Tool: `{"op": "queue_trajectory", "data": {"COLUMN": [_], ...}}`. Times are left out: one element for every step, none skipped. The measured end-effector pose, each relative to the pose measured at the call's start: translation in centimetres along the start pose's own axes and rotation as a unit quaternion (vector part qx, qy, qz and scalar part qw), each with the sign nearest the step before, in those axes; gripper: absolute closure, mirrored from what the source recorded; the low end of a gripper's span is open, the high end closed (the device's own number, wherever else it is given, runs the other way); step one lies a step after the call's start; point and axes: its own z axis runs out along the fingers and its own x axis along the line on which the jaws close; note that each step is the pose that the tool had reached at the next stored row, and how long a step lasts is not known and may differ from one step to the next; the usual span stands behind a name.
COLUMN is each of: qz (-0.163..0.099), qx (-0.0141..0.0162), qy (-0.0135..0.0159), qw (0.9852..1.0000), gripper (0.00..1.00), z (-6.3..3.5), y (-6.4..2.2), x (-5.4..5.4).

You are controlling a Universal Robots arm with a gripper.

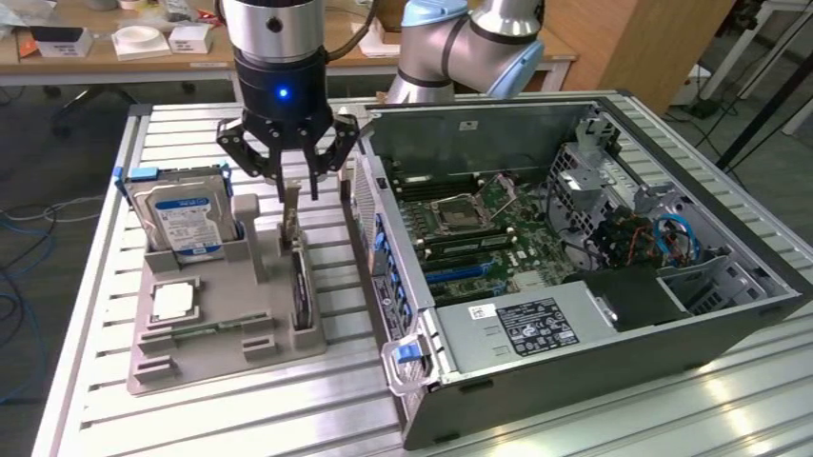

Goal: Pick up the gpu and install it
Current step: 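Pick up the gpu and move the gpu toward the slot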

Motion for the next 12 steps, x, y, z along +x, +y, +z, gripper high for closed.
{"op": "queue_trajectory", "data": {"qz": [0.0, 0.0, 0.0, 0.0, 0.0, 0.0, 0.0, 0.0, 0.0, 0.0, 0.0, 0.0], "qx": [0.0001, 0.0001, 0.0001, 0.0002, 0.0001, 0.0002, 0.0002, 0.0003, 0.0003, 0.0004, 0.0003, 0.0004], "qy": [-0.0001, -0.0001, -0.0001, -0.0001, -0.0001, -0.0002, -0.0001, -0.0001, -0.0001, -0.0001, -0.0001, -0.0001], "qw": [1.0, 1.0, 1.0, 1.0, 1.0, 1.0, 1.0, 1.0, 1.0, 1.0, 1.0, 1.0], "gripper": [0.58, 0.58, 0.58, 0.58, 0.58, 0.58, 0.58, 0.58, 0.58, 0.58, 0.58, 0.58], "z": [0.05, 0.09, 0.14, 0.19, 0.25, 0.31, 0.36, 0.42, 0.48, 0.55, 0.61, 0.68], "y": [-0.08, -0.17, -0.27, -0.36, -0.43, -0.48, -0.51, -0.53, -0.55, -0.57, -0.58, -0.59], "x": [0.0, 0.0, 0.0, 0.0, 0.0, 0.01, 0.03, 0.05, 0.07, 0.09, 0.1, 0.11]}}
